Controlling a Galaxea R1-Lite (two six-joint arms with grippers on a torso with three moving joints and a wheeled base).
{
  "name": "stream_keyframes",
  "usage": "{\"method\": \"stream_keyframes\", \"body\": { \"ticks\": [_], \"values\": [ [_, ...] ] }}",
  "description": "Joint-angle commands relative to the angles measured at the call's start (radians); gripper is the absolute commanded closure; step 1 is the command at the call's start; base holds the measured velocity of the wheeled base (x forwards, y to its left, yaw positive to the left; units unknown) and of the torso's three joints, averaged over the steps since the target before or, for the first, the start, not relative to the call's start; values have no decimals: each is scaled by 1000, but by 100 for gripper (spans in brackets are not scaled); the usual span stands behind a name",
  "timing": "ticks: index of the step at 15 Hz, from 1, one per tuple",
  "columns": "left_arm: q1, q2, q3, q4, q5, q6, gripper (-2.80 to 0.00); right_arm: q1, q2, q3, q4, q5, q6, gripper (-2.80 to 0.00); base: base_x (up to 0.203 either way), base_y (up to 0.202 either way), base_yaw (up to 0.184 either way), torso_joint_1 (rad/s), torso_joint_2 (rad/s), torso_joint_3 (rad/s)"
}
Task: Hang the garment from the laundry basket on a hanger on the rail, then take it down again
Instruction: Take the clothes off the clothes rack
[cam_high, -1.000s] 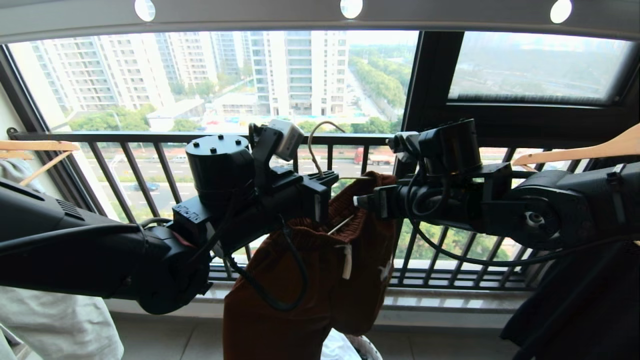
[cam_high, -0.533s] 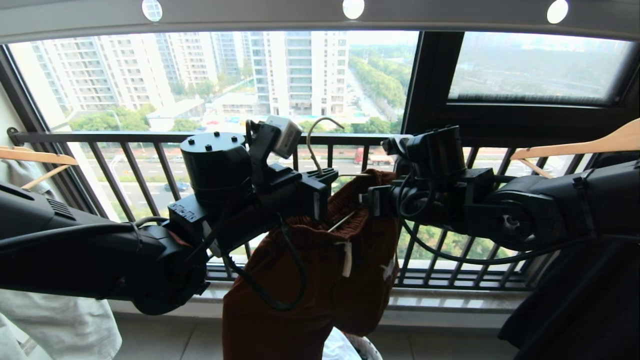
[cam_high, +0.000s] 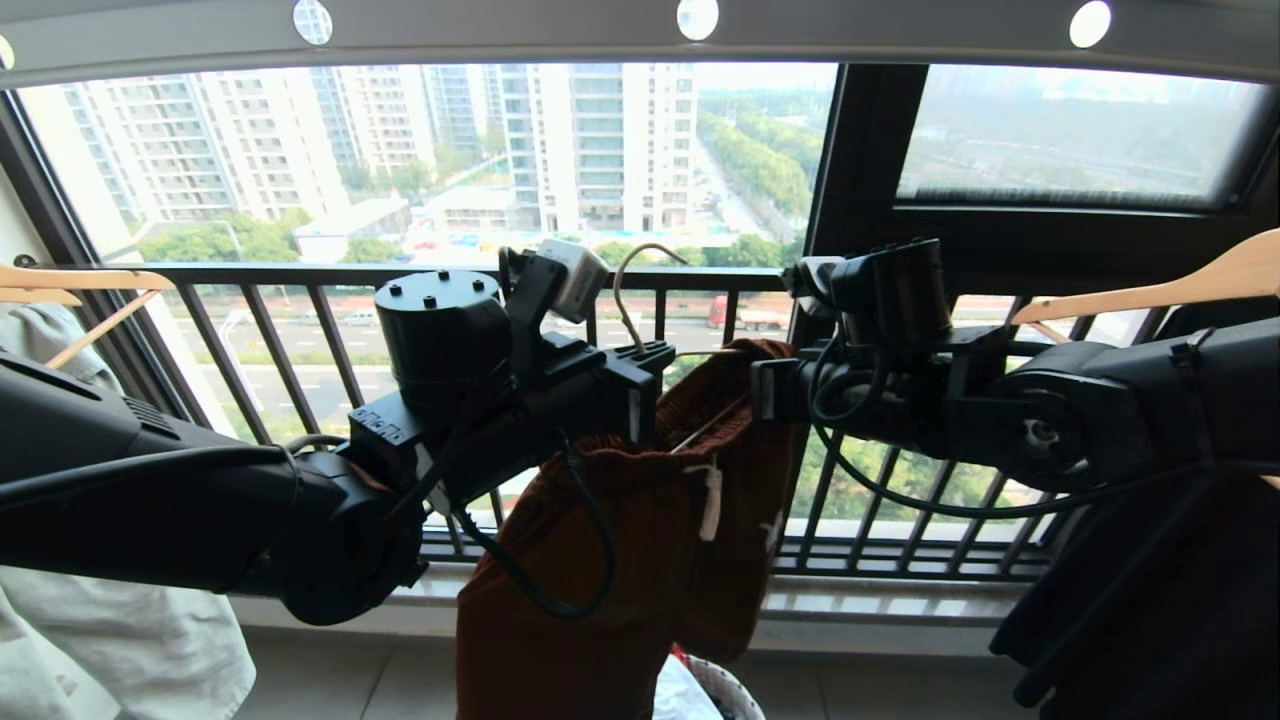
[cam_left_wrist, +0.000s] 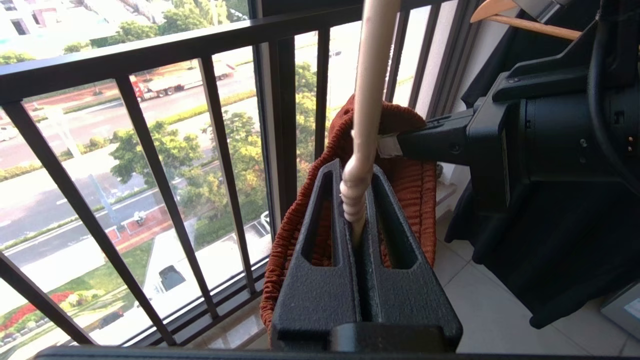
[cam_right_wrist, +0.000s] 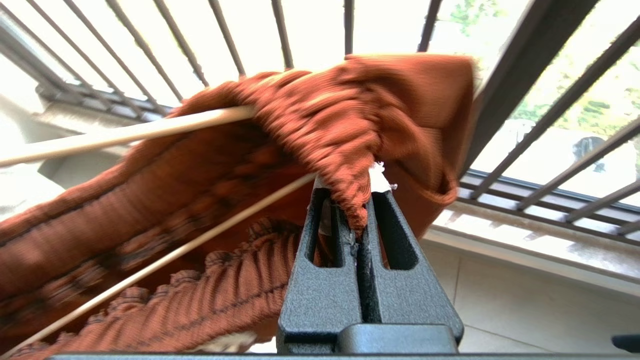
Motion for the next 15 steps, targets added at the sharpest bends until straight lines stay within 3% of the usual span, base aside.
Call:
{"method": "stream_keyframes", "body": {
  "ticks": [1,3,11,15],
  "values": [
    [2,5,1,-4,0,2,0,-42,4,-17,-3,-2,-3,0,0,0,0,0,0,0],
    [3,6,3,-4,1,38,0,-96,15,-46,-3,-1,-4,0,0,0,0,0,0,0],
    [1,-35,21,-4,-4,29,0,-155,87,-98,-5,-2,-27,0,0,0,0,0,0,0],
    [-4,-56,47,-3,-10,31,0,-185,136,-121,-95,-10,-28,0,0,0,0,0,0,0]
  ]
}}
